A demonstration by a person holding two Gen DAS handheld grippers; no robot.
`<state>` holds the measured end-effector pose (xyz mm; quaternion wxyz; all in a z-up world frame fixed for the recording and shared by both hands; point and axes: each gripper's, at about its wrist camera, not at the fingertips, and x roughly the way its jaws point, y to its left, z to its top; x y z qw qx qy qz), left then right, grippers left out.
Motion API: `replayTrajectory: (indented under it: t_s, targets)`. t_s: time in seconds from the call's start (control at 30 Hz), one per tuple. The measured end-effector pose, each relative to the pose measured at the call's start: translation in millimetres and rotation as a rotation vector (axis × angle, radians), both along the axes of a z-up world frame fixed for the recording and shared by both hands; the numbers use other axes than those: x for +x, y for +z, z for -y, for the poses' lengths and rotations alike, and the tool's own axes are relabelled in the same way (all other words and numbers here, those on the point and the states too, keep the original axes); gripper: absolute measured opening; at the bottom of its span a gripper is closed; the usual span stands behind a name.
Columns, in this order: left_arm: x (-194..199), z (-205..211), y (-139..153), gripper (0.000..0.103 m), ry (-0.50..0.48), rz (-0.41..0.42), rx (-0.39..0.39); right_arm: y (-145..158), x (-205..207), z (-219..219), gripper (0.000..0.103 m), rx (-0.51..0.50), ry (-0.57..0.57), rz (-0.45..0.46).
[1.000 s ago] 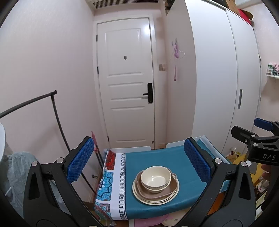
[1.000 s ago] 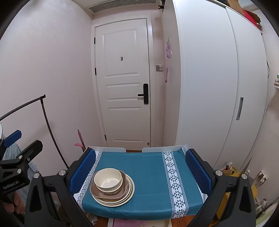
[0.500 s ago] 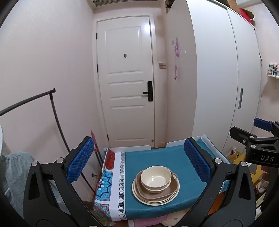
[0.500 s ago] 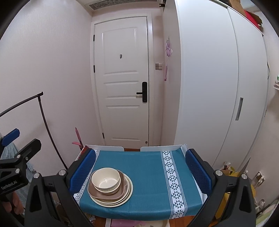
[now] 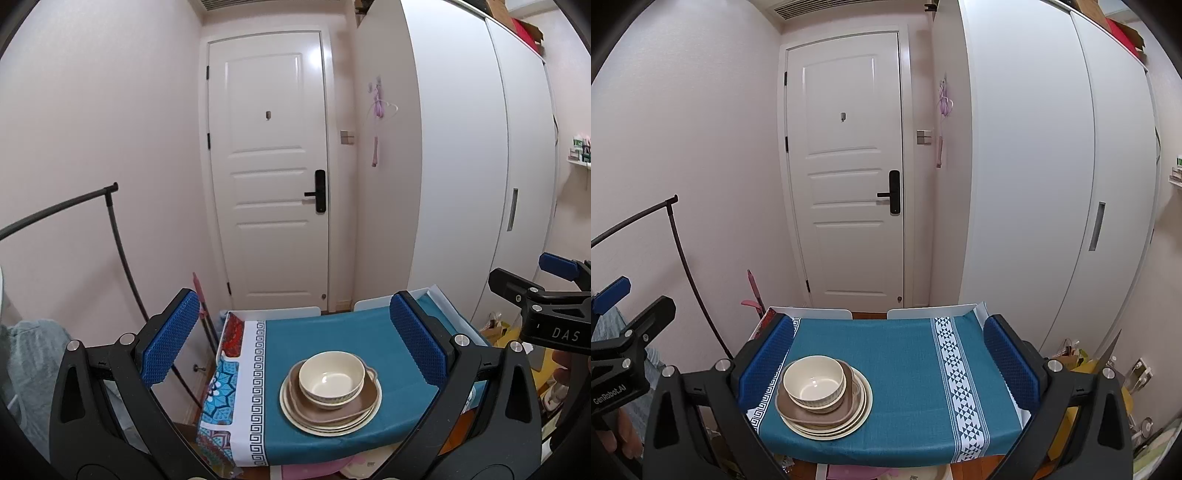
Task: Organize plates and bowls
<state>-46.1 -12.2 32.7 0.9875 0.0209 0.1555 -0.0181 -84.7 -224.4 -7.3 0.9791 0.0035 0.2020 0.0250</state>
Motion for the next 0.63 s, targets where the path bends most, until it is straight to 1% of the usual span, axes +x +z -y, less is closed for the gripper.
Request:
replayTrajectory:
  t_s: [0.3,0.43,0.63]
  targets:
    - [4.7,-1.4,-1.4,0.103,0.007,-0.001,0.003,-1.3,3.0,-1.7,0.102,0.0,-0.002,0.0]
    - [4.5,0.0,-1.9,0.103,0.024,0.017,0.014,-1.7,3.3,-2.7,0.102,0.002,-0.001,-0.002]
    - [13.6,0.3,-2.2,0.103,0.038,0.021,0.009,-3.0,8.3,-4.3,0.102,0.0,0.001,-0.009]
